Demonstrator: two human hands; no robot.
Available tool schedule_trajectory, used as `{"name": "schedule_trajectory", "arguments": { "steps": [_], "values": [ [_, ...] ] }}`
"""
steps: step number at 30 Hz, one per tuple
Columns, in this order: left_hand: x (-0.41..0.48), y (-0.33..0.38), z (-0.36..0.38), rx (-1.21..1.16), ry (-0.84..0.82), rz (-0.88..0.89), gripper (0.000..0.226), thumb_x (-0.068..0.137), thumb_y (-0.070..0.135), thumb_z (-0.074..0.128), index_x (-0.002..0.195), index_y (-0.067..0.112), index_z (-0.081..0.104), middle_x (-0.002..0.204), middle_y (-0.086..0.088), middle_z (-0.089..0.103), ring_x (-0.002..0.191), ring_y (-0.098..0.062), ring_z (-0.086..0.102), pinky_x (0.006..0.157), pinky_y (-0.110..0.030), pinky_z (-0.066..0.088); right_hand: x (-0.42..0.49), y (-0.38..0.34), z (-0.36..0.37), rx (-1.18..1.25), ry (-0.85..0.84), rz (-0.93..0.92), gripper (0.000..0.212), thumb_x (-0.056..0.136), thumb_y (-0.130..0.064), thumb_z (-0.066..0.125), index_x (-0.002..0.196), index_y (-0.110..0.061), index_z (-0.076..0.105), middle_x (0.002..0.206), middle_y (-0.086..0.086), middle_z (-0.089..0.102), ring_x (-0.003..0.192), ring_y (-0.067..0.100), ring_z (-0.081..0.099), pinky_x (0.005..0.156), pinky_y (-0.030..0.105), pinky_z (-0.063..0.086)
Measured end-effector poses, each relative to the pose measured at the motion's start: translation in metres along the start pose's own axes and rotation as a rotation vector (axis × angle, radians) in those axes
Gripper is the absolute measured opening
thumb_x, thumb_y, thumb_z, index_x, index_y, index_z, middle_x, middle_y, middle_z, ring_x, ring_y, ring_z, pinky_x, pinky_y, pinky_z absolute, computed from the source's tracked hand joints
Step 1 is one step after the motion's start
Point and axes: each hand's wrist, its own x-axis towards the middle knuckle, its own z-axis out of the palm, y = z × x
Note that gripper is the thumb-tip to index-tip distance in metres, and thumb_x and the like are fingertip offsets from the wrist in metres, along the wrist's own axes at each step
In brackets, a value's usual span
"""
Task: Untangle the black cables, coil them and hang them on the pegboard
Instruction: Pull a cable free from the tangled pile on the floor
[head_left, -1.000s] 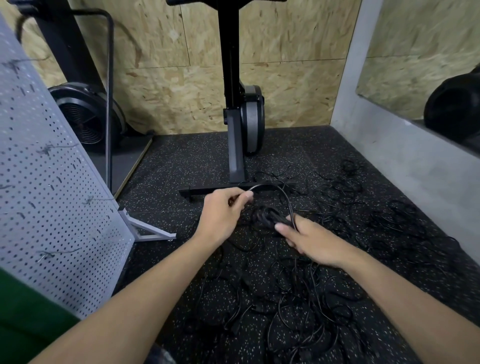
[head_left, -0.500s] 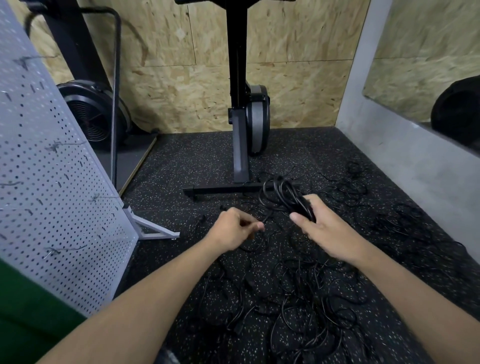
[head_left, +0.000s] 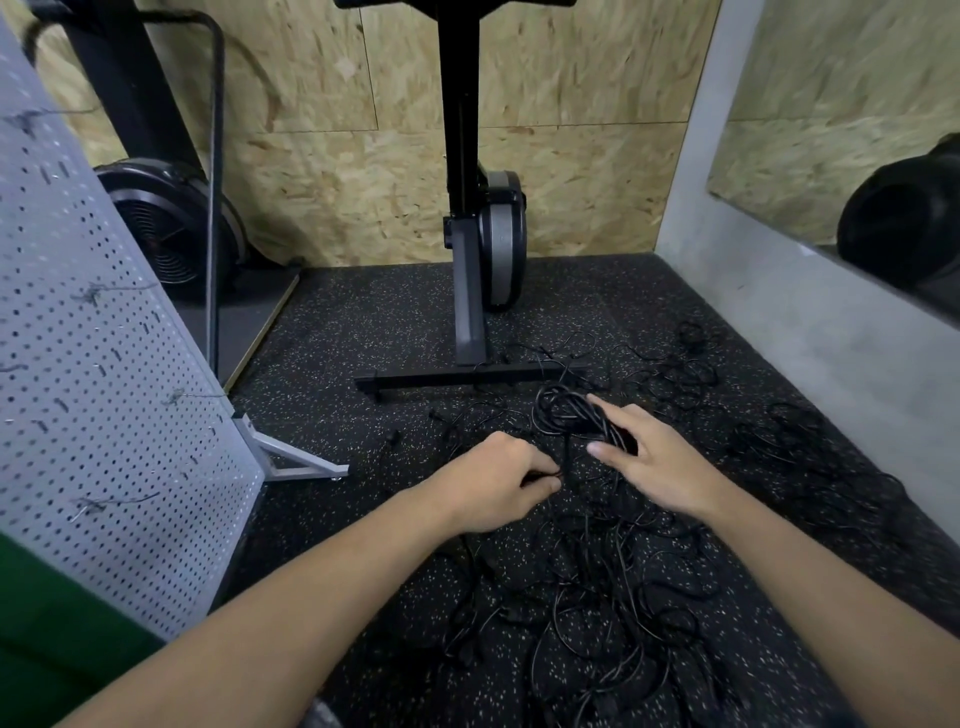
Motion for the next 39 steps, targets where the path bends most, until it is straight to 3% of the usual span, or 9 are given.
{"name": "schedule_trajectory", "arguments": {
  "steps": [3, 12, 18, 21, 24, 30, 34, 37, 39],
  "values": [
    [-0.001, 0.001, -0.001, 0.076, 0.056, 0.071, 0.026, 0.106, 0.03, 0.06, 0.114, 0.013, 0.078, 0.106, 0.002, 0.073, 0.095, -0.013, 0.065, 0.087, -0.025, 0.049, -0.002, -0.002, 0.014, -0.169, 0.009, -0.074, 0.071, 0.101, -0.032, 0.066, 0.162, -0.032, 0.029, 0.11, -0.012, 0.048, 0.101, 0.005, 0.049, 0.086, 0.02, 0.036],
    [0.002, -0.015, -0.012, -0.185, 0.354, -0.03, 0.034, 0.07, 0.04, 0.094, 0.081, 0.02, 0.069, 0.079, 0.009, 0.066, 0.073, -0.002, 0.058, 0.068, -0.026, 0.051, -0.019, -0.03, 0.028, -0.255, -0.249, -0.241, 0.042, 0.094, -0.03, 0.076, 0.134, -0.023, 0.065, 0.122, -0.014, 0.055, 0.117, 0.004, 0.044, 0.111, 0.035, 0.036],
    [-0.002, -0.043, -0.019, -0.553, 0.34, -0.184, 0.036, 0.069, 0.042, 0.092, 0.076, 0.014, 0.071, 0.082, -0.01, 0.074, 0.076, -0.016, 0.067, 0.082, -0.044, 0.057, -0.028, -0.047, 0.014, -0.017, -0.127, -0.195, 0.059, 0.09, -0.03, 0.081, 0.133, -0.047, 0.044, 0.132, -0.022, 0.061, 0.066, 0.004, 0.064, 0.076, 0.022, 0.053],
    [-0.004, -0.048, -0.018, -0.876, 0.273, -0.238, 0.015, 0.075, 0.025, 0.085, 0.079, 0.013, 0.076, 0.083, -0.016, 0.074, 0.076, -0.021, 0.07, 0.074, -0.037, 0.059, -0.032, -0.053, 0.015, 0.169, -0.072, -0.224, 0.065, 0.09, -0.031, 0.081, 0.138, -0.055, 0.045, 0.128, -0.023, 0.067, 0.106, 0.034, 0.071, 0.1, 0.044, 0.056],
    [-0.006, -0.049, -0.011, -1.026, 0.186, -0.302, 0.004, 0.09, 0.006, 0.071, 0.089, 0.006, 0.075, 0.081, -0.008, 0.074, 0.069, -0.017, 0.066, 0.062, -0.026, 0.053, -0.029, -0.055, 0.017, 0.316, -0.057, -0.232, 0.068, 0.09, -0.025, 0.08, 0.145, -0.053, 0.051, 0.142, -0.02, 0.061, 0.137, 0.019, 0.056, 0.12, 0.048, 0.04],
    [-0.001, -0.041, 0.007, -0.71, 0.151, -0.404, 0.027, 0.106, 0.015, 0.058, 0.13, 0.012, 0.071, 0.079, 0.0, 0.066, 0.053, -0.005, 0.049, 0.052, -0.017, 0.045, -0.013, -0.043, 0.019, 0.412, 0.188, -0.161, 0.062, 0.09, -0.017, 0.081, 0.142, -0.043, 0.06, 0.14, -0.025, 0.06, 0.137, -0.007, 0.047, 0.124, 0.038, 0.035],
    [0.002, -0.021, 0.02, -0.265, -0.016, -0.312, 0.039, 0.109, 0.017, 0.048, 0.144, 0.031, 0.058, 0.105, 0.001, 0.071, 0.071, -0.009, 0.064, 0.061, -0.021, 0.052, -0.007, -0.035, 0.017, 0.348, 0.384, 0.007, 0.063, 0.087, -0.024, 0.084, 0.142, -0.043, 0.06, 0.141, -0.012, 0.063, 0.132, 0.006, 0.057, 0.114, 0.025, 0.043],
    [0.004, 0.002, 0.021, -0.121, -0.066, -0.209, 0.028, 0.11, 0.02, 0.046, 0.131, 0.02, 0.065, 0.095, -0.008, 0.068, 0.08, -0.026, 0.066, 0.067, -0.029, 0.048, -0.008, -0.022, 0.012, 0.176, 0.421, 0.002, 0.066, 0.086, -0.026, 0.085, 0.145, -0.034, 0.058, 0.098, -0.01, 0.078, 0.059, 0.004, 0.063, 0.062, 0.004, 0.044],
    [0.006, 0.013, 0.013, 0.093, -0.04, -0.138, 0.028, 0.111, 0.029, 0.046, 0.126, 0.017, 0.066, 0.099, -0.01, 0.071, 0.088, -0.03, 0.068, 0.074, -0.033, 0.051, -0.007, -0.015, 0.015, 0.062, 0.366, -0.024, 0.067, 0.088, -0.025, 0.083, 0.148, -0.03, 0.055, 0.078, -0.015, 0.065, 0.052, 0.003, 0.051, 0.059, 0.008, 0.039]
  ]
}}
